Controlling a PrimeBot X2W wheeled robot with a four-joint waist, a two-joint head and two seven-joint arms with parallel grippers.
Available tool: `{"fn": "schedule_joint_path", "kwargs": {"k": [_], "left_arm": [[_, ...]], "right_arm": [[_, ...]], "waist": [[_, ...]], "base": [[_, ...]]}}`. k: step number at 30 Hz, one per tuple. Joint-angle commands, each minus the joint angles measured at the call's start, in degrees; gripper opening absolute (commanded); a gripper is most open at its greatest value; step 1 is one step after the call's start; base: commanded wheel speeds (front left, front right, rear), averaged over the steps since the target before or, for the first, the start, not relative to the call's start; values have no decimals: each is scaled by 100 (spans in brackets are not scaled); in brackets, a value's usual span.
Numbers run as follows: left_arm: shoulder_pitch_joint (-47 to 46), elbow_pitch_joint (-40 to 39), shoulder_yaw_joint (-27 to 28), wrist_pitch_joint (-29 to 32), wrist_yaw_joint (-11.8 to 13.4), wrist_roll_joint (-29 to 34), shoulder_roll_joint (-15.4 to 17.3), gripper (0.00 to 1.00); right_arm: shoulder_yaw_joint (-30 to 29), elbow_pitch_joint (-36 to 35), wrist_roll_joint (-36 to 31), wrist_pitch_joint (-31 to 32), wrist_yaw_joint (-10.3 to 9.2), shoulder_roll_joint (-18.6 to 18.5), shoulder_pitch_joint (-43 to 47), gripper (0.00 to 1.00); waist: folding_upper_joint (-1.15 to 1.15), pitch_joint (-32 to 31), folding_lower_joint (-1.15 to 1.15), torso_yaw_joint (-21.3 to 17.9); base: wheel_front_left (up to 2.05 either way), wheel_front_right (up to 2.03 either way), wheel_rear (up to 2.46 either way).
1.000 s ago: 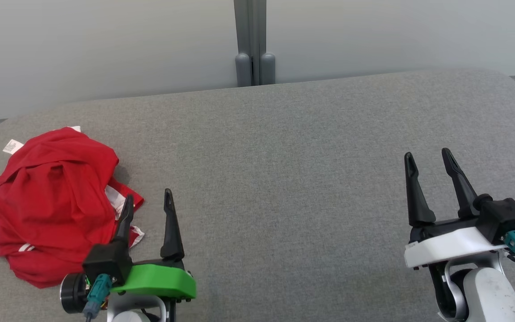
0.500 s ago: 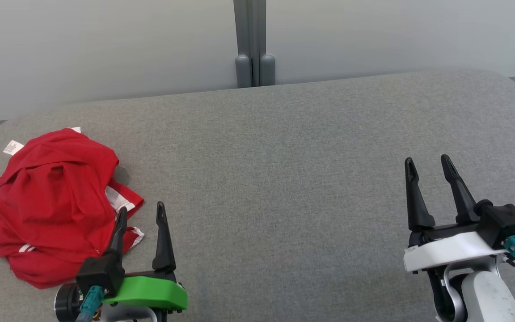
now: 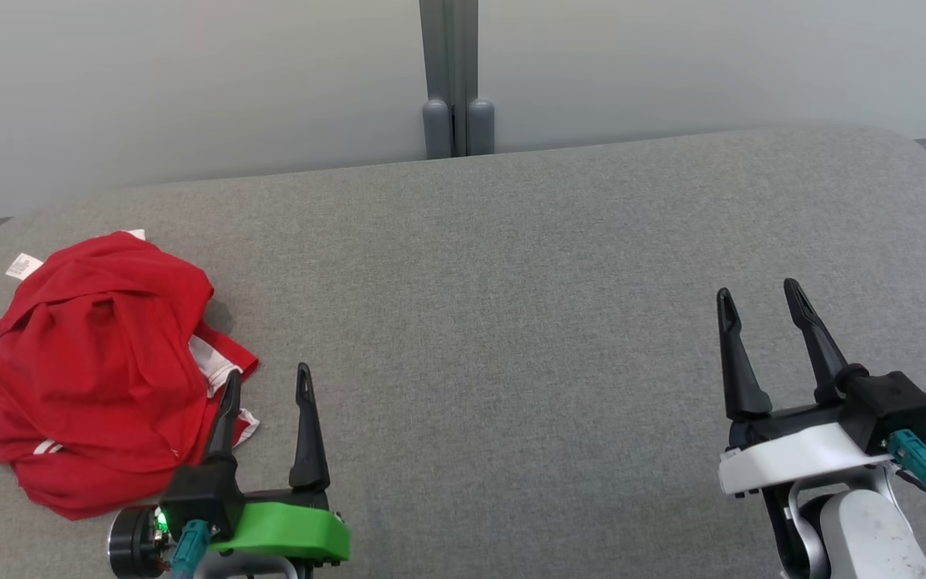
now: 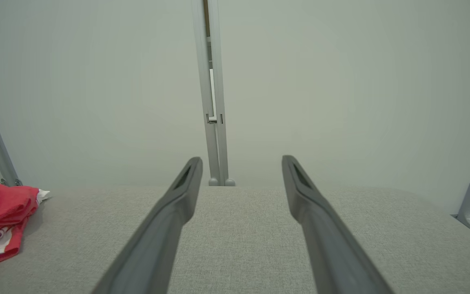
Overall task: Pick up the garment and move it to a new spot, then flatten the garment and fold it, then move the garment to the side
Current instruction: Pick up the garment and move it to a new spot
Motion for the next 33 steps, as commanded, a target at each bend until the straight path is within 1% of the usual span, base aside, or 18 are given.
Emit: {"fn": "schedule_joint_path", "kwargs": {"k": [1,8,13,20,25,33], "left_arm": [[40,-20,-22,-52,41,104,10,100],[35,8,-3,-38,42,32,9,100],[28,59,10,-39,77,33,10,100],[99,88,116,-38,139,94,11,100],[158,4,289,-38,160,110,10,100],[234,13,459,-38,146,160,10,100]], "right_arm": [[14,5,-119,-55,4,-22,26,100],[39,52,-59,-43,4,-22,38,100],[111,102,-4,-43,4,-19,82,100],[401,173,88,-43,4,-20,160,100],[688,248,208,-43,4,-20,155,100],[1019,296,357,-43,4,-21,127,100]], "waist": [[0,5,0,3],[0,10,0,38],[0,-11,0,176],[0,-61,0,601],[0,-93,0,899],[0,-138,0,1321]], "base": [[0,0,0],[0,0,0],[0,0,0],[0,0,0],[0,0,0],[0,0,0]]}}
